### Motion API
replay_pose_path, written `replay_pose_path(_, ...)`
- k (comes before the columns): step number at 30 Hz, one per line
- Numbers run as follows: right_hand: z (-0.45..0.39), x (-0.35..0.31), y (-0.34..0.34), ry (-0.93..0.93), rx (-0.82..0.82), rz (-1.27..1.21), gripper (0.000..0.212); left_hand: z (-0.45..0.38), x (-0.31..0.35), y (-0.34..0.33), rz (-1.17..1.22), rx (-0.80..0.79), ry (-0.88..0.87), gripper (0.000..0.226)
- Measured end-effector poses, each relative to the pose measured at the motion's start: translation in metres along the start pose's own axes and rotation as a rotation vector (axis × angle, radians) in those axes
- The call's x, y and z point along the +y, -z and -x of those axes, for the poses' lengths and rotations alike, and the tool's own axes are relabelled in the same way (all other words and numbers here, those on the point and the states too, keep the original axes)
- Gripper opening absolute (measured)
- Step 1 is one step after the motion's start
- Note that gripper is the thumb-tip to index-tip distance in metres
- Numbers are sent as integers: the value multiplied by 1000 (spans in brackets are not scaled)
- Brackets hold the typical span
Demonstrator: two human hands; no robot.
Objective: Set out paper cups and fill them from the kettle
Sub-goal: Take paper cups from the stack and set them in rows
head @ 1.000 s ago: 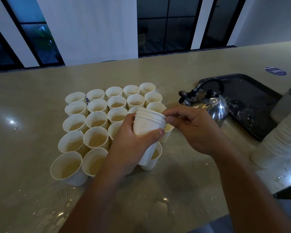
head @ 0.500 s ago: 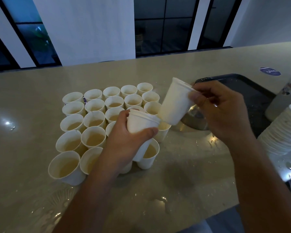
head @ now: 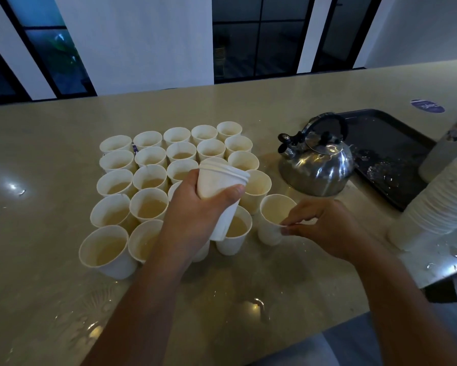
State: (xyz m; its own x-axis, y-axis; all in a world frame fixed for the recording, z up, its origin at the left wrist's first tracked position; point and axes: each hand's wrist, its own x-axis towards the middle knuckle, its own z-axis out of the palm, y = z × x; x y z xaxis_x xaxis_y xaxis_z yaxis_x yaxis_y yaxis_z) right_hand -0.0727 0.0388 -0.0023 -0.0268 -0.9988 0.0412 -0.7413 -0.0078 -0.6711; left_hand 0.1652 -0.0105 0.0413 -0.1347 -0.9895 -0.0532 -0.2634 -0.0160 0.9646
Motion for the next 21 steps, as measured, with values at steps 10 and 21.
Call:
replay_pose_path(10, -4, -3, -20, -21, 2, -35, 19, 8, -14, -8, -12, 5, 29, 50)
replay_pose_path(21, 4, -45, 24, 158, 337, -340, 45, -6, 28, -35, -57, -84, -211, 61)
